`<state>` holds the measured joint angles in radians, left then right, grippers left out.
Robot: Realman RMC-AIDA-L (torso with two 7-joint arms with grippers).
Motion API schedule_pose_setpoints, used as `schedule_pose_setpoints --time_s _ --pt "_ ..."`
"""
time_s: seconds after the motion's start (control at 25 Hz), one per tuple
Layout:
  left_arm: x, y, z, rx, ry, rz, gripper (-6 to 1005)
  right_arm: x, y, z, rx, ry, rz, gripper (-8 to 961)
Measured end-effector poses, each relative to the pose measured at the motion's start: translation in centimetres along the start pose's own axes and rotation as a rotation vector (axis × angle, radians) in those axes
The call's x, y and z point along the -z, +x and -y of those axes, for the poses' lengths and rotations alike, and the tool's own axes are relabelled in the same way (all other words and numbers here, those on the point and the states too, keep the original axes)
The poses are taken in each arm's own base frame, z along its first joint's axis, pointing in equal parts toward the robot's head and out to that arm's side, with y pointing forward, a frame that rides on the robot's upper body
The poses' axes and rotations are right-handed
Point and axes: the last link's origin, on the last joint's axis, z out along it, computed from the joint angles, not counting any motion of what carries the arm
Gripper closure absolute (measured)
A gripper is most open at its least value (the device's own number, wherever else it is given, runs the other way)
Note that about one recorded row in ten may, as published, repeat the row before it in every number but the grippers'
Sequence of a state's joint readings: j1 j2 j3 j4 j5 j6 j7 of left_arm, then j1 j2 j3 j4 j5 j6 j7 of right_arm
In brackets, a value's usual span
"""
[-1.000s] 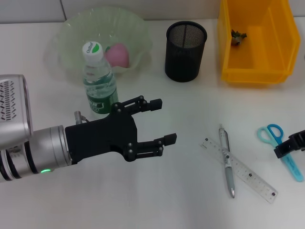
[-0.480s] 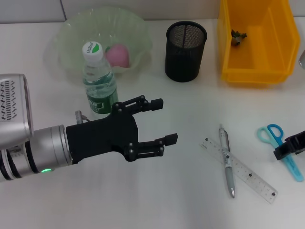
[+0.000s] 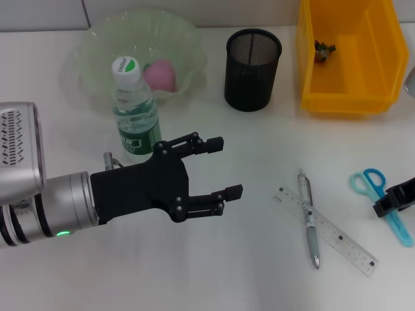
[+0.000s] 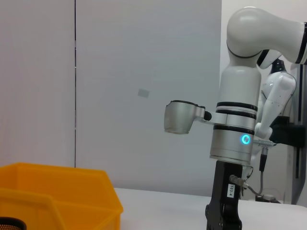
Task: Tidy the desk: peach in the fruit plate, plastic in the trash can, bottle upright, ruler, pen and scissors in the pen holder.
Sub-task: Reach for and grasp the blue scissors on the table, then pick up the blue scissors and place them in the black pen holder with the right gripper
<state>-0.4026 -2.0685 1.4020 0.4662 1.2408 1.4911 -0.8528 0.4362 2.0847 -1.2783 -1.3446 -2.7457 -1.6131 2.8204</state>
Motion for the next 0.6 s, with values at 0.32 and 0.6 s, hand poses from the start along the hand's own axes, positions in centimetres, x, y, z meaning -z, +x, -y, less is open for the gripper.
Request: schedule_pose_setpoints --time_s 0.32,0.6 --pt "-0.02 0.08 0.03 -0.005 -0.004 0.000 200 -0.23 -0.01 -0.09 0.013 -0.001 -0.004 618" --pt "-0.08 0.11 0.06 -0.006 -0.007 0.001 201 -0.29 0.00 0.01 0.021 0.000 -0.001 721"
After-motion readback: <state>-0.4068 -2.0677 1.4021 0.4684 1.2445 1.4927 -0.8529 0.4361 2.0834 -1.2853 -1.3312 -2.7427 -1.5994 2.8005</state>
